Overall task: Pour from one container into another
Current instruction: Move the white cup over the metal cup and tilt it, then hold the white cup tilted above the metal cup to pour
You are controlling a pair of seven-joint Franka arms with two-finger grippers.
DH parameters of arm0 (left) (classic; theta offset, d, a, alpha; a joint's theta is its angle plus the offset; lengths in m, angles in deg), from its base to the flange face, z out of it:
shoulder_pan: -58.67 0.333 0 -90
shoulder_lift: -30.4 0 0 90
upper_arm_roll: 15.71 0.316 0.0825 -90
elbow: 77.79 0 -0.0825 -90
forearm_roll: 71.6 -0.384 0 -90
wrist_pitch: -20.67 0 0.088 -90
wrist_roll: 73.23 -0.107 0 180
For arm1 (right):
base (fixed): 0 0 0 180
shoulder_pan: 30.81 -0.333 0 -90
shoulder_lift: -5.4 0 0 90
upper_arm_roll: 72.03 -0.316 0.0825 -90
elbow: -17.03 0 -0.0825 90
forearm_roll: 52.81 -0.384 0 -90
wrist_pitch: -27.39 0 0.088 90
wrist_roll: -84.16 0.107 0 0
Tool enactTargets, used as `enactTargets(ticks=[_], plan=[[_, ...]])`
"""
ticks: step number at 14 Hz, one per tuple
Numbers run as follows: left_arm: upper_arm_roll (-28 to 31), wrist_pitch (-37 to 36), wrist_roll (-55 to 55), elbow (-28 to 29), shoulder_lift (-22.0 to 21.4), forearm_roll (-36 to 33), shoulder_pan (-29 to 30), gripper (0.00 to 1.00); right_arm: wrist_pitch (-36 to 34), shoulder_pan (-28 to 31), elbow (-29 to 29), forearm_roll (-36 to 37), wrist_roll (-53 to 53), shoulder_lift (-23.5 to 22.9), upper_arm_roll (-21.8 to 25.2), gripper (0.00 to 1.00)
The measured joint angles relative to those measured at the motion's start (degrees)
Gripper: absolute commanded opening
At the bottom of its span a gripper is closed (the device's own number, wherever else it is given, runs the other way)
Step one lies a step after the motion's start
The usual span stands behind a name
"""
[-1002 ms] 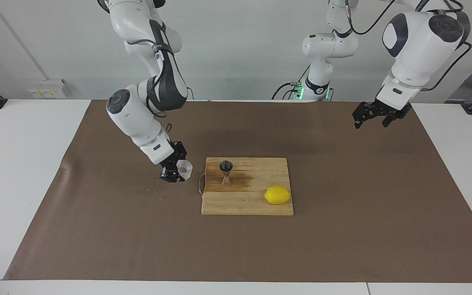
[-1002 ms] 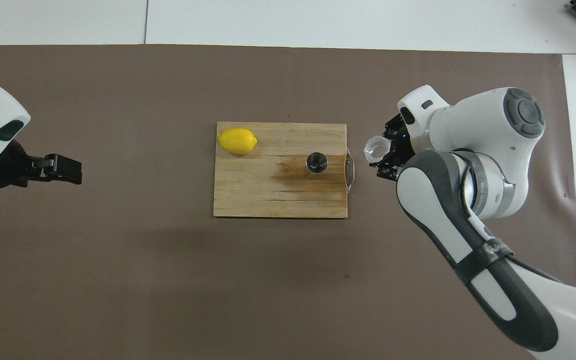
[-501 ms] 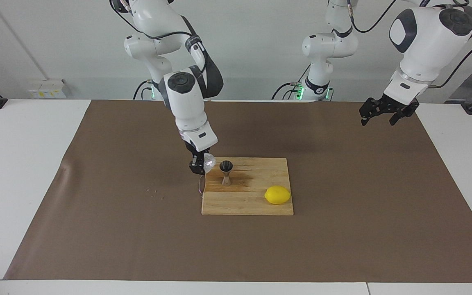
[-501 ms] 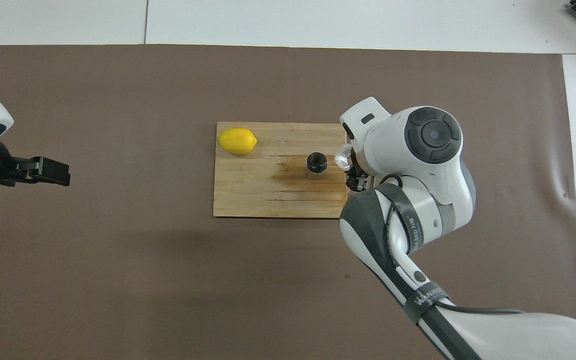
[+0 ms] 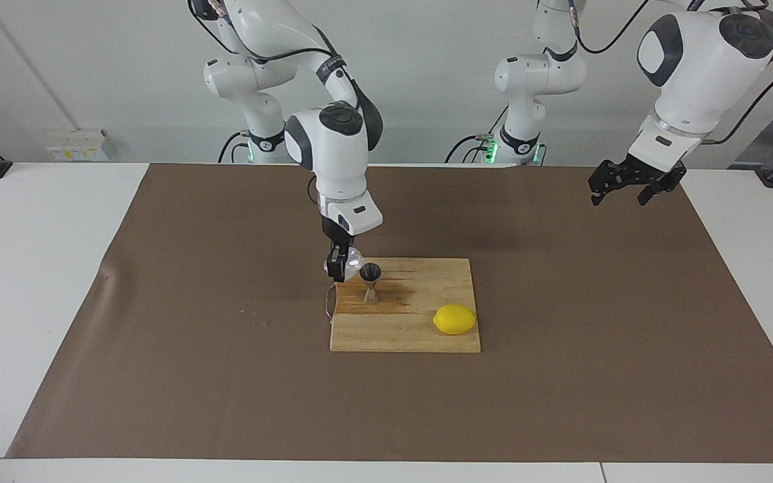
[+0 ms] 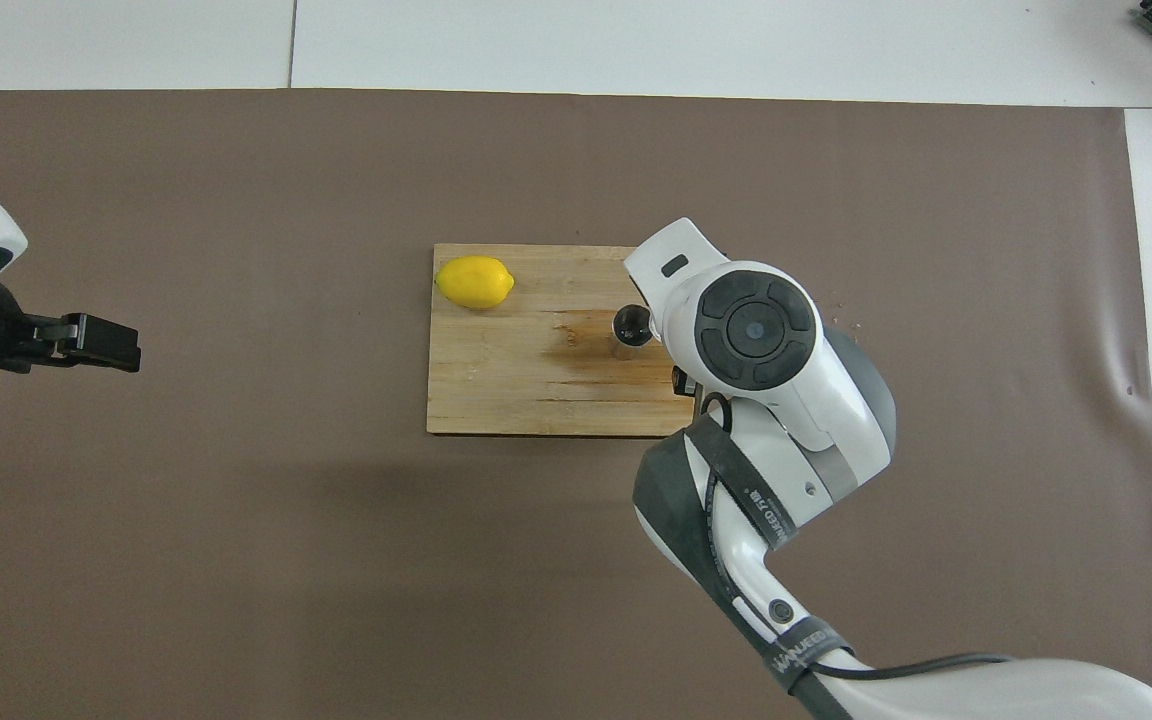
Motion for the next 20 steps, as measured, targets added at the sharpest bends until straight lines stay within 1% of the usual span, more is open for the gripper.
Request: enactTargets(ticks=[4, 10, 14, 20], plan=[[0.0, 0.0, 0.0, 0.0, 0.0, 0.0, 0.0, 1.0, -0.77, -1.52, 0.0, 5.06, 1.57, 0.38, 0.0, 0.31], [0.0, -0.96, -0.01, 0.0, 0.0, 0.0, 0.0, 1.0, -0.87, -2.81, 0.02, 10.49, 1.98, 0.6, 0.0, 0.32], [-0.24, -3.2, -0.2, -0.53, -0.61, 0.0, -0.11, 1.0, -0.99, -3.15, 0.03, 11.65, 2.61, 0.93, 0.01, 0.32], [-0.11, -4.02, -0.2, -0.77, -1.2, 0.0, -0.07, 1.0, -0.99, -3.5, 0.01, 14.59, 3.99, 0.95, 0.0, 0.32]])
